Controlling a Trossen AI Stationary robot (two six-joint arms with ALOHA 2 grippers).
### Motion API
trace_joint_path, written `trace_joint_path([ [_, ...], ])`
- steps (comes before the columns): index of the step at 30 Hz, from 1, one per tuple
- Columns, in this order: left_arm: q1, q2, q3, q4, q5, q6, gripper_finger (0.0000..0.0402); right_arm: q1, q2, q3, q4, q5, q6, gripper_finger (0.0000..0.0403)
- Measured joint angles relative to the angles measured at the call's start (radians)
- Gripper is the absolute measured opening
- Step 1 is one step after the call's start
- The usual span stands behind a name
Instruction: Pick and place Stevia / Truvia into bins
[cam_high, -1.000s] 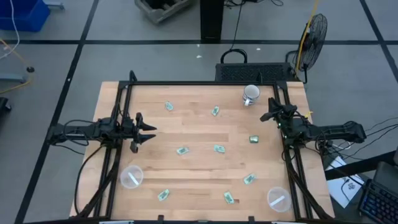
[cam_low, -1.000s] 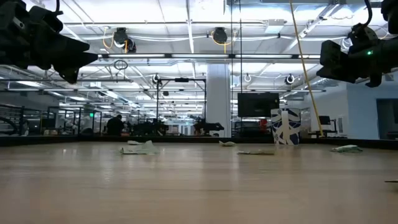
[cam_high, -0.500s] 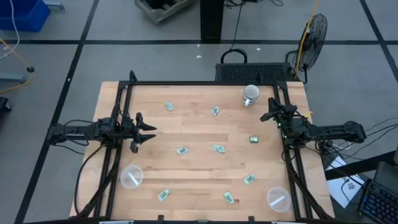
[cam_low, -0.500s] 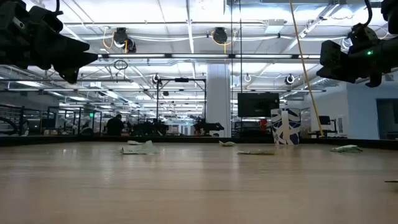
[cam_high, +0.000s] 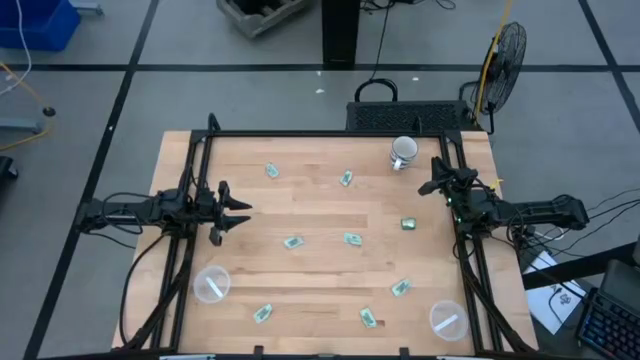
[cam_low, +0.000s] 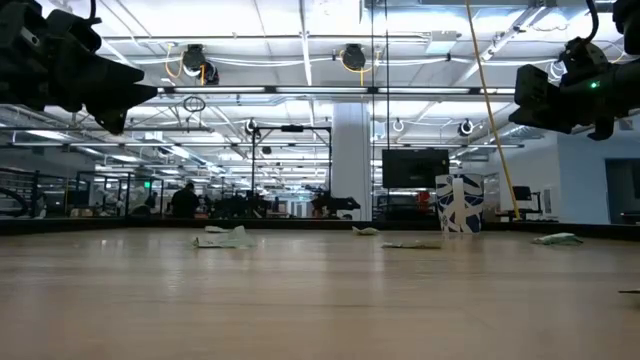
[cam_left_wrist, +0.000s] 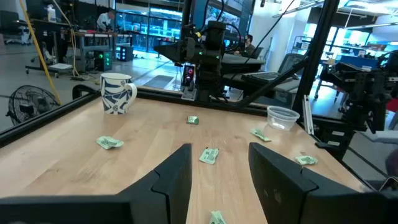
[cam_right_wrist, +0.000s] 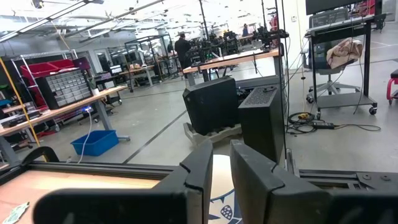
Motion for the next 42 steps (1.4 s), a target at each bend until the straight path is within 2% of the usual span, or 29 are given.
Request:
trace_joint_path([
  [37, 0.000, 0.000, 0.000, 0.000, 0.000, 0.000, 0.0163, 0.000, 0.000, 0.000, 0.000, 0.000, 0.000, 0.0050],
  [39, 0.000, 0.000, 0.000, 0.006, -0.035, -0.018, 0.0163, 0.000, 0.000, 0.000, 0.000, 0.000, 0.000, 0.0050],
  [42, 0.000, 0.000, 0.000, 0.022, -0.146, -0.036, 0.0163, 0.000, 0.000, 0.000, 0.000, 0.000, 0.000, 0.0050],
])
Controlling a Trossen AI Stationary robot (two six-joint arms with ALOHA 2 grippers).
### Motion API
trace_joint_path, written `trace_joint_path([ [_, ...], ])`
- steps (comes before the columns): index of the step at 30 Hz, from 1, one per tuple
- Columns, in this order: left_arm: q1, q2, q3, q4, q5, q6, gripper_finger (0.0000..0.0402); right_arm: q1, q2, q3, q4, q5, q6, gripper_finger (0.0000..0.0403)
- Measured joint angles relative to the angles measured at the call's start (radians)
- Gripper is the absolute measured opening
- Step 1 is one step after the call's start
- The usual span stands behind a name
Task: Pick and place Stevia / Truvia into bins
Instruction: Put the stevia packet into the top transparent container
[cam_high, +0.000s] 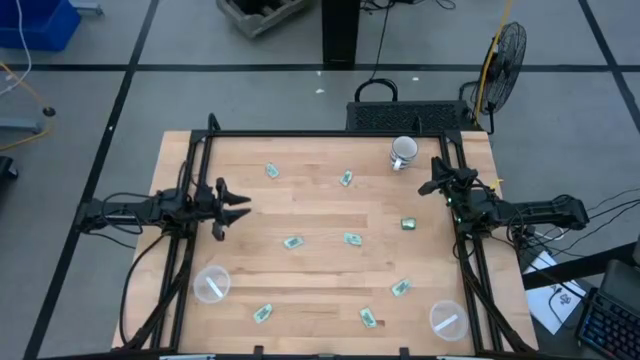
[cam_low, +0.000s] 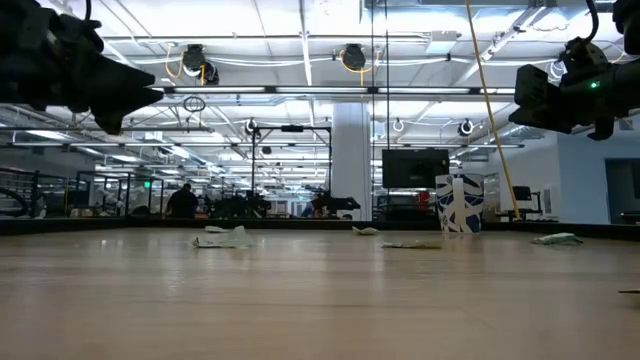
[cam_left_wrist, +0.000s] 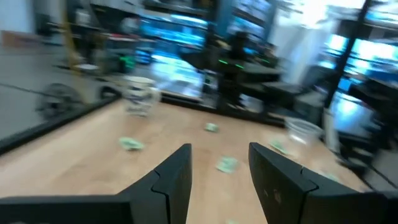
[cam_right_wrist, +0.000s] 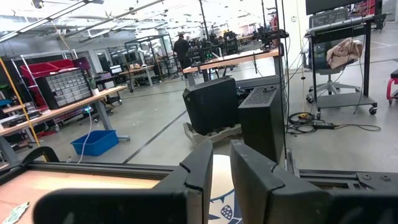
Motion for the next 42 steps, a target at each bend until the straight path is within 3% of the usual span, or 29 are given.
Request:
trace_joint_path([
  [5, 0.000, 0.000, 0.000, 0.020, -0.099, -0.004, 0.0163, 0.000, 0.000, 0.000, 0.000, 0.000, 0.000, 0.0050],
  [25, 0.000, 0.000, 0.000, 0.027, -0.089, 0.000, 0.0163, 0.000, 0.000, 0.000, 0.015, -0.036, 0.033, 0.0050],
  [39, 0.000, 0.000, 0.000, 0.036, -0.120, -0.005, 0.0163, 0.000, 0.000, 0.000, 0.060, -0.057, -0.111, 0.0050],
  [42, 0.000, 0.000, 0.000, 0.036, -0.123, -0.015, 0.0163, 0.000, 0.000, 0.000, 0.060, -0.198, -0.184, 0.0050],
])
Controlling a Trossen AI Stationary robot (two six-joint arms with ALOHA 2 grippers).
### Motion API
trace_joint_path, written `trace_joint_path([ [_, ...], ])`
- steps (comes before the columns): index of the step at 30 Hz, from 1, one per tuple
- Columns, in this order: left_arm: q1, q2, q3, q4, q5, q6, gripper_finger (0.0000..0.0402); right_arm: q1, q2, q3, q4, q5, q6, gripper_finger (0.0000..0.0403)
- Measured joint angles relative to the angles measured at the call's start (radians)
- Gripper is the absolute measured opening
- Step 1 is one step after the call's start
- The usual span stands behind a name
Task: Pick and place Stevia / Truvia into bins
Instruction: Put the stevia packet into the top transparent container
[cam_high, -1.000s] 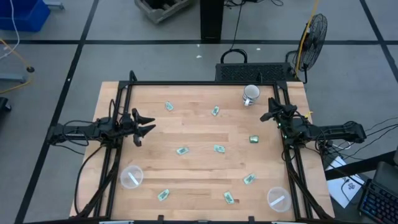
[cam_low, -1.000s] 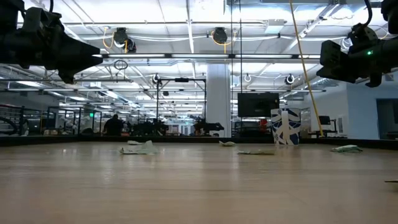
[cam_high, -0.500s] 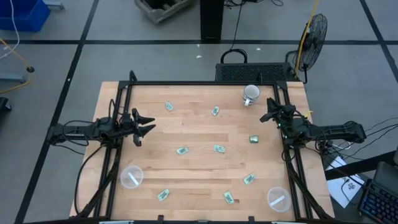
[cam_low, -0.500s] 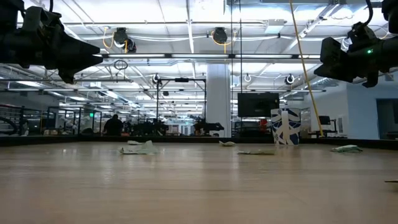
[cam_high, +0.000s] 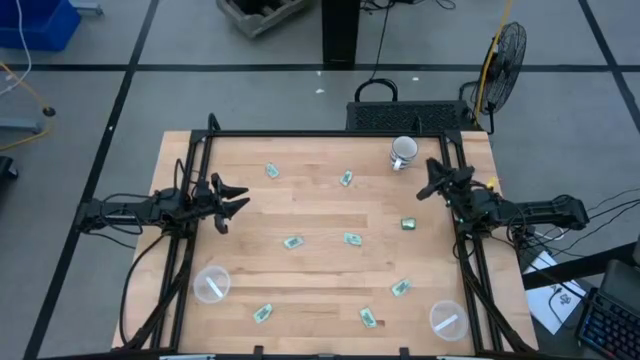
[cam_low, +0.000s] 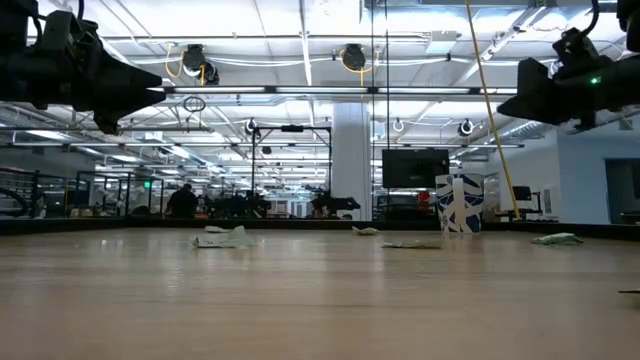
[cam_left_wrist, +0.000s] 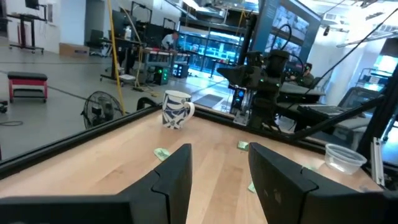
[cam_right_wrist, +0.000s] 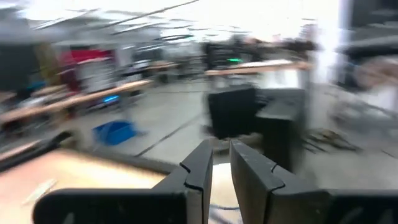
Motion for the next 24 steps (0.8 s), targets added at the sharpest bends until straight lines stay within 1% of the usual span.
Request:
trace_joint_path([
  [3, 0.000, 0.000, 0.000, 0.000, -0.002, 0.016, 0.0163, 0.000, 0.000, 0.000, 0.032, -0.168, -0.060, 0.0056],
  [5, 0.000, 0.000, 0.000, -0.004, -0.010, 0.021, 0.0163, 0.000, 0.000, 0.000, 0.055, -0.230, -0.079, 0.0066],
  [8, 0.000, 0.000, 0.000, -0.005, -0.018, -0.002, 0.0163, 0.000, 0.000, 0.000, 0.056, -0.271, -0.105, 0.0090],
  [11, 0.000, 0.000, 0.000, -0.005, -0.018, -0.018, 0.0163, 0.000, 0.000, 0.000, 0.022, -0.273, -0.130, 0.0121],
  [14, 0.000, 0.000, 0.000, -0.006, -0.018, -0.008, 0.0163, 0.000, 0.000, 0.000, -0.090, -0.289, -0.131, 0.0149],
  [16, 0.000, 0.000, 0.000, -0.008, -0.018, -0.011, 0.0163, 0.000, 0.000, 0.000, -0.176, -0.346, -0.129, 0.0163],
  [20, 0.000, 0.000, 0.000, -0.021, -0.018, -0.038, 0.0163, 0.000, 0.000, 0.000, -0.242, -0.461, -0.043, 0.0177],
  [24, 0.000, 0.002, 0.001, -0.029, -0.018, -0.026, 0.0163, 0.000, 0.000, 0.000, -0.245, -0.509, -0.029, 0.0176],
])
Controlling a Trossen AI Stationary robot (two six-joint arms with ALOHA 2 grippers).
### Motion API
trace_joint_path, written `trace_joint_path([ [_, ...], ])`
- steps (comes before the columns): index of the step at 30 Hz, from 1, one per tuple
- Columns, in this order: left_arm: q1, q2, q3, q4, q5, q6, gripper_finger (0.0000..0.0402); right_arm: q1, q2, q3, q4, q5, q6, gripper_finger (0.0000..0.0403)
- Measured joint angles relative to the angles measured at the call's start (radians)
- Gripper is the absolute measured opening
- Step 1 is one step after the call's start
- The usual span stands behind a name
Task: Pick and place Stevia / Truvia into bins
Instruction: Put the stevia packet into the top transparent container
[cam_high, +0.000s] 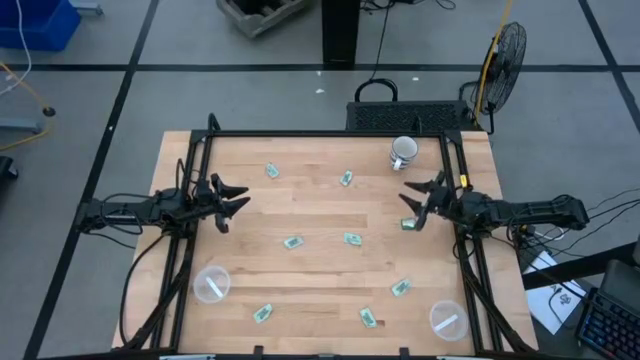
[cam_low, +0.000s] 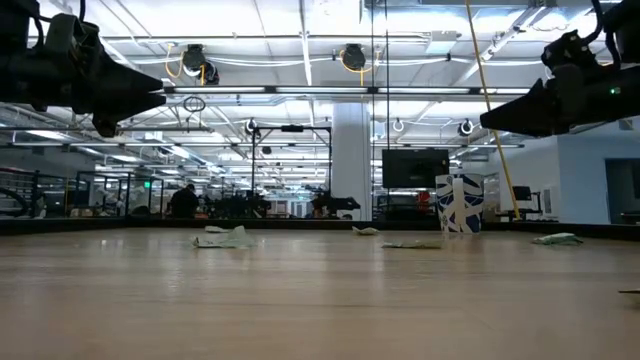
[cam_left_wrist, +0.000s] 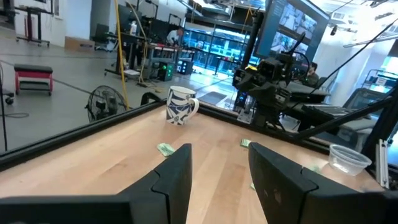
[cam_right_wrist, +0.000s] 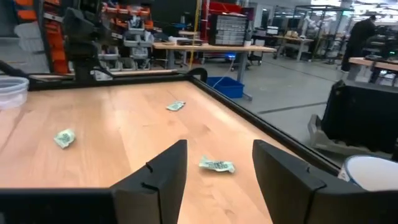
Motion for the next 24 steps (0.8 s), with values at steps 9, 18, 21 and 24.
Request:
trace_joint_path([
  [9, 0.000, 0.003, -0.001, 0.022, -0.053, -0.017, 0.0163, 0.000, 0.003, 0.000, -0.018, -0.222, 0.175, 0.0175],
  [18, 0.000, 0.009, 0.000, 0.005, -0.041, -0.147, 0.0163, 0.000, 0.085, 0.000, -0.088, -0.438, 0.250, 0.0177],
  [21, 0.000, 0.010, 0.000, 0.002, -0.038, -0.142, 0.0163, 0.001, 0.129, 0.000, -0.101, -0.497, 0.221, 0.0180],
  [24, -0.001, 0.009, 0.000, 0.002, -0.027, -0.169, 0.0163, 0.001, 0.183, 0.000, -0.106, -0.520, 0.223, 0.0180],
])
